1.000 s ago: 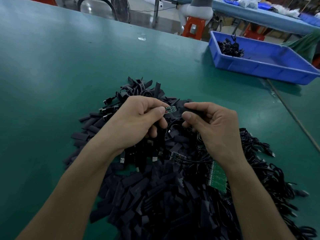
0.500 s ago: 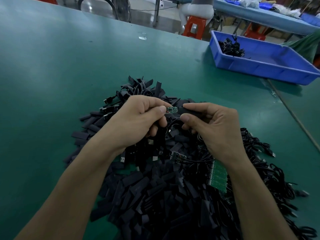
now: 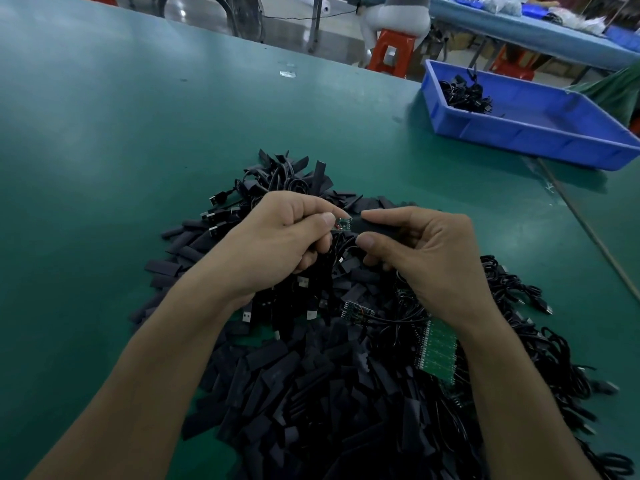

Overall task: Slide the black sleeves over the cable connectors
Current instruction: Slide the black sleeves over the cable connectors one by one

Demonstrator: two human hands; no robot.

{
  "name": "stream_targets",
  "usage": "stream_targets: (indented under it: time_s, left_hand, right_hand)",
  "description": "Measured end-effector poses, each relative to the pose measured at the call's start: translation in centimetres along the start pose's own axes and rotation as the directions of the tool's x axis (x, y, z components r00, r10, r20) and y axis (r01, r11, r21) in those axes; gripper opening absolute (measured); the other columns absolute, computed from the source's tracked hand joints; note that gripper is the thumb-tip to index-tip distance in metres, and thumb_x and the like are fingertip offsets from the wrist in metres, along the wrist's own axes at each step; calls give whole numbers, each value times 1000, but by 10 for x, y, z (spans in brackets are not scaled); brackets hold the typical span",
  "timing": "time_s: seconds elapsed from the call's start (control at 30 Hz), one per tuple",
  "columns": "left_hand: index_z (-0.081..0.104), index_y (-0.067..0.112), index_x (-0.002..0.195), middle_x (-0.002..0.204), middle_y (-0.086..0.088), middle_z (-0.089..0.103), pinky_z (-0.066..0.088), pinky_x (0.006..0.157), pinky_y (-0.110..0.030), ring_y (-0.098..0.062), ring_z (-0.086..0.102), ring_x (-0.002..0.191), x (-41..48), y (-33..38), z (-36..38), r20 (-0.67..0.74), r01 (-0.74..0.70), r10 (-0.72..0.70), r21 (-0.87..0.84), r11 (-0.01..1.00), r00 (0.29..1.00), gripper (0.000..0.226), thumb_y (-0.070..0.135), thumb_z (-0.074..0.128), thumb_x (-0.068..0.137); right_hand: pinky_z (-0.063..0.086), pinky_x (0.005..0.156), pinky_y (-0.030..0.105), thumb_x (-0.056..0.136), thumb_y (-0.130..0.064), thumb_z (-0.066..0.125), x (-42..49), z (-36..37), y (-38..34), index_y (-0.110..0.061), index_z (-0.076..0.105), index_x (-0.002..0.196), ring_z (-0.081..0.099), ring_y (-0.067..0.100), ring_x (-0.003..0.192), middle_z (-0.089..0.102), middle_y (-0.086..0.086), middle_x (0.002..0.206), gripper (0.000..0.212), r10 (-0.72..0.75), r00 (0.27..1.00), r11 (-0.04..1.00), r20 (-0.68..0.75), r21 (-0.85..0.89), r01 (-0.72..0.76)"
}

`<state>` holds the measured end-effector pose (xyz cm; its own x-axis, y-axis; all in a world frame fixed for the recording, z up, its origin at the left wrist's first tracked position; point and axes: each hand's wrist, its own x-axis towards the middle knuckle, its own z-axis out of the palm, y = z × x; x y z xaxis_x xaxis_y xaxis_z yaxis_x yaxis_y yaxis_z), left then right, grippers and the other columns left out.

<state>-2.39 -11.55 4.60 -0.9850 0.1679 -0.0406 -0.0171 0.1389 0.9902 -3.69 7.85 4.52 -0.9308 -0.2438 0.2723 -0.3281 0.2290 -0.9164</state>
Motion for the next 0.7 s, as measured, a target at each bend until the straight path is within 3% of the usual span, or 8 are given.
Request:
stream_targets:
  time_s: [0.3, 0.4, 0.57, 0.7]
  left_hand:
    - [68, 23, 108, 60, 11, 61, 38, 49, -11, 0, 45, 47, -2, -1, -3, 137, -65, 50, 105, 992, 989, 24, 14, 45, 107]
    - [66, 24, 113, 63, 9, 64, 41, 51, -13, -1, 48, 49, -1, -2, 0, 155, -79, 63, 100, 992, 986, 24, 14, 45, 107]
    - [64, 20, 104, 74, 0, 75, 53, 57, -19, -10, 67, 59, 2, -6, -1, 31, -69, 68, 59, 996, 997, 6, 20, 63, 98]
    - [67, 22, 88, 71, 4, 75, 57, 60, -20, -13, 73, 65, 1, -9, -3, -98, -121, 141, 187, 975, 985, 13, 24, 80, 85]
  right_hand:
    - [55, 63, 18, 74, -25, 80, 5, -9, 0, -26, 77, 97, 73, 15, 66, 77, 5, 81, 23, -14, 987, 996, 162, 87, 0]
    - [55, 64, 19, 77, -24, 78, 4, -2, 3, -22, 76, 99, 72, 14, 66, 77, 4, 81, 22, -24, 991, 996, 129, 83, 14]
    - [53, 60, 18, 79, -23, 76, 0, 4, 6, -20, 75, 98, 71, 13, 63, 76, -3, 75, 19, -27, 999, 997, 27, 73, 25]
    - [53, 57, 21, 82, -21, 76, 0, 3, 8, -23, 74, 93, 71, 16, 61, 74, 0, 71, 12, -38, 998, 996, -44, 74, 41]
